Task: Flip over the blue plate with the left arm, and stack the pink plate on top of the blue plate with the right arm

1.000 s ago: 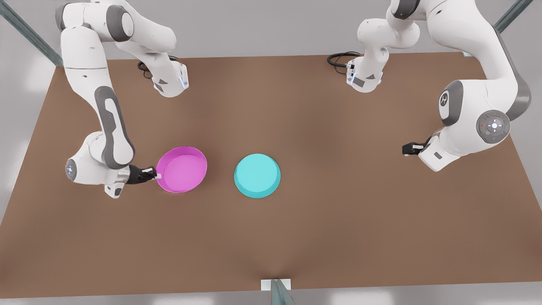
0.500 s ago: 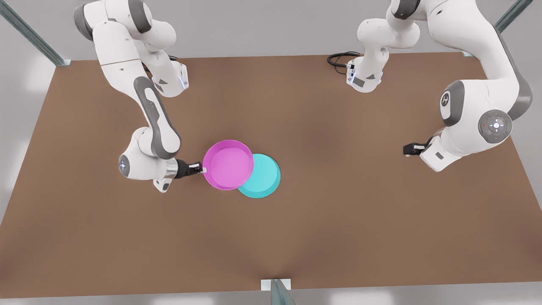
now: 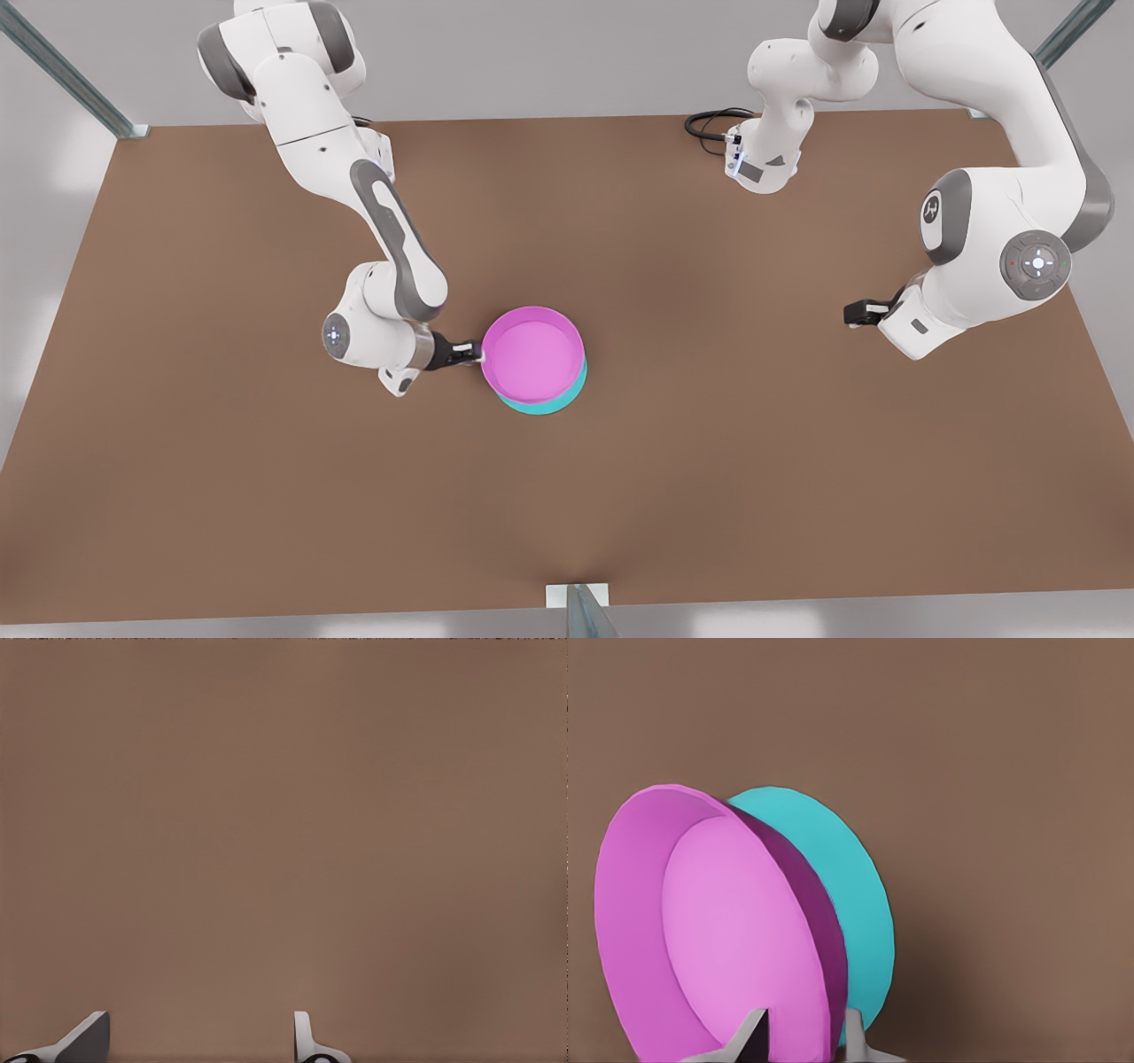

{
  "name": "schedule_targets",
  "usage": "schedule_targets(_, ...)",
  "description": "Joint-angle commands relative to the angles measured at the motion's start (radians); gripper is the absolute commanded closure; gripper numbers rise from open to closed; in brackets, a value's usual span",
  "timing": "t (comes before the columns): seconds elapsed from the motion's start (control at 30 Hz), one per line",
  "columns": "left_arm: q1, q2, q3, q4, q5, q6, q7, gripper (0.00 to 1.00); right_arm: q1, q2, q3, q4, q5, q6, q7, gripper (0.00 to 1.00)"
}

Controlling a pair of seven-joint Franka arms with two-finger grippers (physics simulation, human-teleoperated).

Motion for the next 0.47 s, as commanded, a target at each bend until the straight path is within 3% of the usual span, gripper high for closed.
schedule_targets(0.0, 0.000, 0.000, 0.000, 0.000, -0.001, 0.000, 0.000, 0.00, 0.000, -0.007, 0.000, -0.002, 0.000, -0.002, 0.000, 0.27)
schedule_targets(0.03, 0.000, 0.000, 0.000, 0.000, 0.001, 0.000, 0.000, 0.00, 0.000, -0.039, -0.016, -0.006, -0.006, -0.002, -0.006, 0.21)
schedule_targets(0.07, 0.000, 0.000, 0.000, 0.000, 0.001, -0.002, 0.000, 0.00, 0.002, -0.075, -0.040, -0.014, -0.014, -0.016, -0.004, 0.00)
schedule_targets(0.17, 0.000, 0.000, 0.000, 0.002, -0.001, -0.003, 0.000, 0.00, -0.046, -0.203, -0.108, -0.025, -0.207, -0.074, 0.000, 0.00)
schedule_targets(0.23, 0.000, -0.002, 0.000, 0.003, -0.001, -0.003, -0.002, 0.00, -0.149, -0.308, -0.103, 0.037, -0.570, -0.189, 0.000, 0.00)
schedule_targets(0.27, 0.000, -0.002, 0.000, 0.003, -0.001, -0.003, -0.005, 0.00, -0.230, -0.309, -0.097, 0.141, -0.737, -0.342, -0.003, 0.00)
schedule_targets(0.37, -0.002, -0.002, -0.001, 0.006, -0.001, -0.003, -0.006, 0.00, -0.382, -0.328, -0.019, 0.368, -0.943, -0.666, 0.161, 0.00)
schedule_targets(0.43, -0.002, -0.003, -0.001, 0.009, -0.001, -0.006, -0.009, 0.00, -0.396, -0.319, -0.017, 0.408, -0.957, -0.686, 0.163, 0.00)
